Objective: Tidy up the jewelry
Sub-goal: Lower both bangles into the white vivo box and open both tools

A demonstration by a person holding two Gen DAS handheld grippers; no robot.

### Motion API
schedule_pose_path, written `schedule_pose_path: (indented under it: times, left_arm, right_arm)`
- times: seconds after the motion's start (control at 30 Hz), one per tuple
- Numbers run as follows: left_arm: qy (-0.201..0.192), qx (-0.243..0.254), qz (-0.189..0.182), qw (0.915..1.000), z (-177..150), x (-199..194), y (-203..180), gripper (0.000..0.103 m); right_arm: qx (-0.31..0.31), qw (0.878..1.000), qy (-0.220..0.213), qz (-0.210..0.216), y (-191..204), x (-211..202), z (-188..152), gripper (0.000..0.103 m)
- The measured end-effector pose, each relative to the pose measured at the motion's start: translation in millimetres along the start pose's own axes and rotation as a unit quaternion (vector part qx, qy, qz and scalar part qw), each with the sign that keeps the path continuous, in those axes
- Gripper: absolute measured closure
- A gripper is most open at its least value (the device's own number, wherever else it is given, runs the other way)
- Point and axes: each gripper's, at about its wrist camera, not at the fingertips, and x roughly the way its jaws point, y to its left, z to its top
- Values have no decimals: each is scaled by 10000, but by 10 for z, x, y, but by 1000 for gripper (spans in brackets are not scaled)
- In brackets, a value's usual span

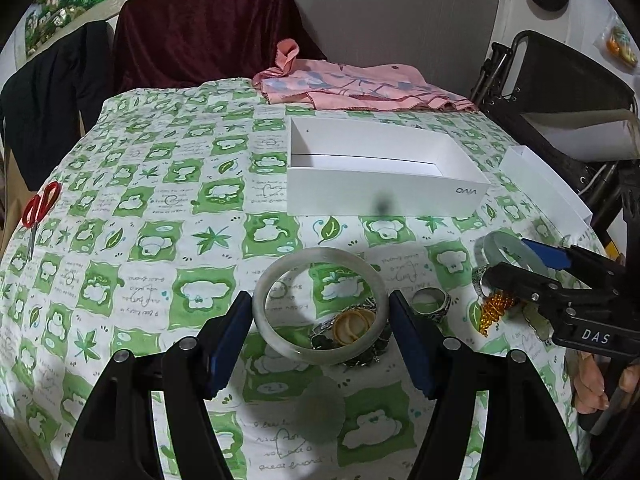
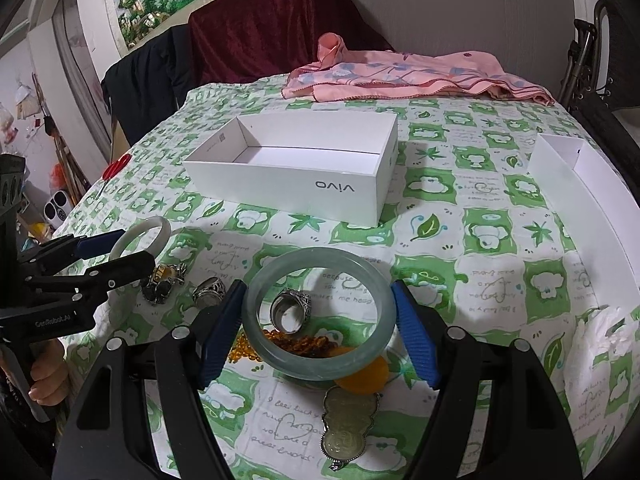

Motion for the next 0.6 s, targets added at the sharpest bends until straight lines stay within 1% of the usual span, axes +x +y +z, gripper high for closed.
schedule_pose_path:
  times: [0.2, 0.27, 0.33, 0.43, 0.5, 0.6]
  left_arm:
    - [-144, -6, 13, 9999, 54, -57, 4, 34]
    - [-238, -20, 20, 9997, 140, -88, -3, 34]
    - [-294, -15, 7, 9996, 255, -112, -15, 34]
    - [-442, 46, -55, 9990, 502, -137, -63, 34]
    - [-514, 80, -59, 9986, 678, -100, -87, 34]
    - [-542, 55, -25, 9985, 858, 26, -99, 34]
  right_arm:
    - [-6, 10000, -71, -12, 5, -37, 17, 34]
    - [15, 9999, -156, -8, 3, -79, 56, 34]
    - [27, 9995, -324, 41, 10, -158, 159, 34]
    - [-154, 9978, -640, -2, 65, -265, 435, 34]
    - [-227, 9964, -812, 2, 84, -254, 643, 34]
    - [-112, 9966, -793, 192, 29, -77, 865, 34]
